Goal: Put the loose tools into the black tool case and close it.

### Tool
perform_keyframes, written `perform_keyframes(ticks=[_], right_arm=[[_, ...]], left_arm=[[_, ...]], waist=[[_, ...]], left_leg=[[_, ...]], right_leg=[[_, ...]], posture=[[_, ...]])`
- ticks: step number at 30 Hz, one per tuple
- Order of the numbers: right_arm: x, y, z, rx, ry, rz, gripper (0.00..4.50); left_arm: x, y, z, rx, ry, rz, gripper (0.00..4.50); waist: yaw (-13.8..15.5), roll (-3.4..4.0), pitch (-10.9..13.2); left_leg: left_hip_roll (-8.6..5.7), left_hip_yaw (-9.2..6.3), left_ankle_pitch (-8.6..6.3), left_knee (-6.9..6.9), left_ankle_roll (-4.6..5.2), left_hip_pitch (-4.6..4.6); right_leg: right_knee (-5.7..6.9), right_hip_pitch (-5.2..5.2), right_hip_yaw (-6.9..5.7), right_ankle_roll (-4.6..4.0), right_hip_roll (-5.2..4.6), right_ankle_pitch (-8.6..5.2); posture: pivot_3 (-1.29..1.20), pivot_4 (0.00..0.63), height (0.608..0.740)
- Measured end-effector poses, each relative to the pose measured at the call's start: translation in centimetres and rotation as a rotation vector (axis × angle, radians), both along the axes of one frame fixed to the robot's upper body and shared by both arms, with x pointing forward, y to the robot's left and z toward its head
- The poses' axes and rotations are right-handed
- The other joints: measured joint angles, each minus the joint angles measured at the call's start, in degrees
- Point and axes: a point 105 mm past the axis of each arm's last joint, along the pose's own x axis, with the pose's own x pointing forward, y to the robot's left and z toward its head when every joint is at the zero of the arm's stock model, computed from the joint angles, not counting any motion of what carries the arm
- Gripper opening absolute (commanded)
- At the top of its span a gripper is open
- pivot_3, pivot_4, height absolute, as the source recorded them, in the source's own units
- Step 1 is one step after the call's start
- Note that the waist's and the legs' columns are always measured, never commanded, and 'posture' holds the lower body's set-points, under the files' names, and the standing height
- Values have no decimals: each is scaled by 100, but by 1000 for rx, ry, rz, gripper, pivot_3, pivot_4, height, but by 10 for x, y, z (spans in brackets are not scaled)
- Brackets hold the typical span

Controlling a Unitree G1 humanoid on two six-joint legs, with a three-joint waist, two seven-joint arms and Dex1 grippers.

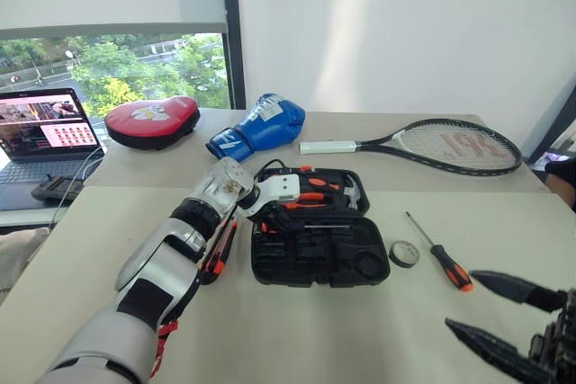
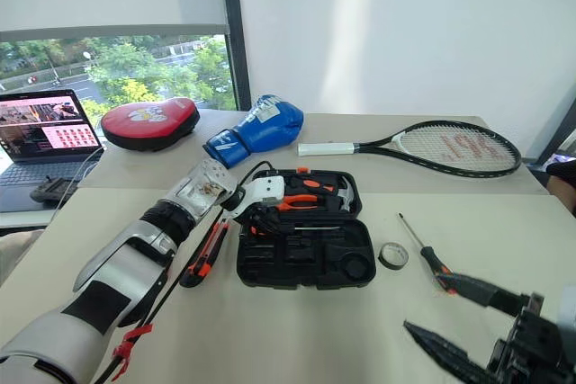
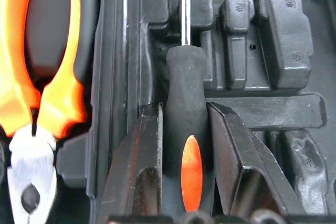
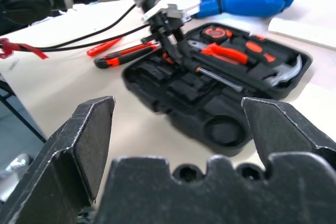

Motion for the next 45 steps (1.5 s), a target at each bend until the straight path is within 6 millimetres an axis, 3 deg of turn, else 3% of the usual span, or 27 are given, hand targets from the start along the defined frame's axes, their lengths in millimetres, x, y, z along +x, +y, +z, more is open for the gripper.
perform_keyframes(ticks=[4, 12, 13, 14, 17, 19, 21, 25, 29, 31, 35, 41, 45], right_arm=[[9, -6, 6, -14, 14, 65, 4500], [7, -5, 5, 19, 28, 94, 4500], [6, -4, 5, 18, 28, 93, 4500], [6, -5, 4, 20, 29, 89, 4500], [3, -2, 3, 18, 29, 88, 4500], [1, -1, 5, 8, 21, 85, 4500], [-1, 1, 4, 10, 15, 76, 4500], [-3, 6, 3, 31, -1, 35, 4500], [-4, 15, 3, 63, -21, 8, 4500], [-6, 21, 2, 70, -21, 7, 4500], [-7, 34, 2, 98, -23, 15, 4500], [4, 39, -1, 106, -1, -35, 4500], [26, 41, -6, 62, -18, -140, 4500]], left_arm=[[1, 2, 0, 14, -2, 15, 820], [4, 3, 2, 31, -49, -7, 820], [4, 3, 2, 37, -63, -20, 1818], [4, 3, 2, 37, -81, -41, 2031], [4, 1, 12, -43, -83, -40, 3227], [4, 1, 22, -105, -86, -40, 3428], [2, 2, 39, -204, -97, -44, 3067], [-1, 3, 55, -388, -59, 45, 1713], [-1, -4, 14, -468, -26, 234, 56], [0, -7, -5, -497, -24, 338, 56], [-1, -12, -12, -496, -147, 452, 56], [-9, -14, -20, -408, -226, 429, 56], [-8, -14, -26, -376, -244, 416, 56]], waist=[[33, 0, 0], [91, 0, 0], [91, 0, 0], [91, 0, 0], [101, 0, 0], [100, 0, 0], [92, 1, 0], [89, 9, -5], [105, 14, -8], [103, 13, -7], [100, 16, -10], [91, 49, -44], [96, 63, -96]], left_leg=[[0, -4, -1, 0, 1, -17], [-6, -10, -3, 8, 6, -28], [-7, -10, -3, 9, 6, -28], [-8, -10, -3, 10, 6, -28], [-8, -15, -2, 14, 7, -31], [-8, -16, -2, 15, 7, -32], [-7, -17, -3, 15, 8, -32], [-10, -19, -3, 14, 8, -29], [-24, -23, -3, 14, 12, -27], [-26, -24, -3, 16, 15, -27], [-28, -26, -4, 13, 14, 10], [-23, -26, -10, -4, 13, 68], [-25, -23, -13, -6, 14, 66]], right_leg=[[-2, -11, -4, 1, 5, 0], [-4, -13, -9, 8, -3, 3], [-3, -13, -8, 9, -4, 4], [-3, -13, -8, 10, -5, 4], [0, -15, -11, 12, -10, 6], [-1, -15, -12, 13, -11, 6], [-2, -14, -13, 13, -11, 6], [3, -11, -14, 19, -20, 3], [3, -5, -16, 33, -44, 9], [1, -4, -14, 37, -49, 12], [1, 28, -15, 38, -64, 13], [-10, 79, -17, 28, -83, 2], [-8, 77, -19, 27, -80, -4]], posture=[[0, 150, 740], [0, 150, 740], [0, 150, 740], [0, 150, 740], [0, 150, 740], [0, 150, 740], [0, 150, 740], [0, 150, 740], [0, 150, 740], [0, 150, 740], [0, 150, 740], [0, 150, 740], [0, 150, 740]])
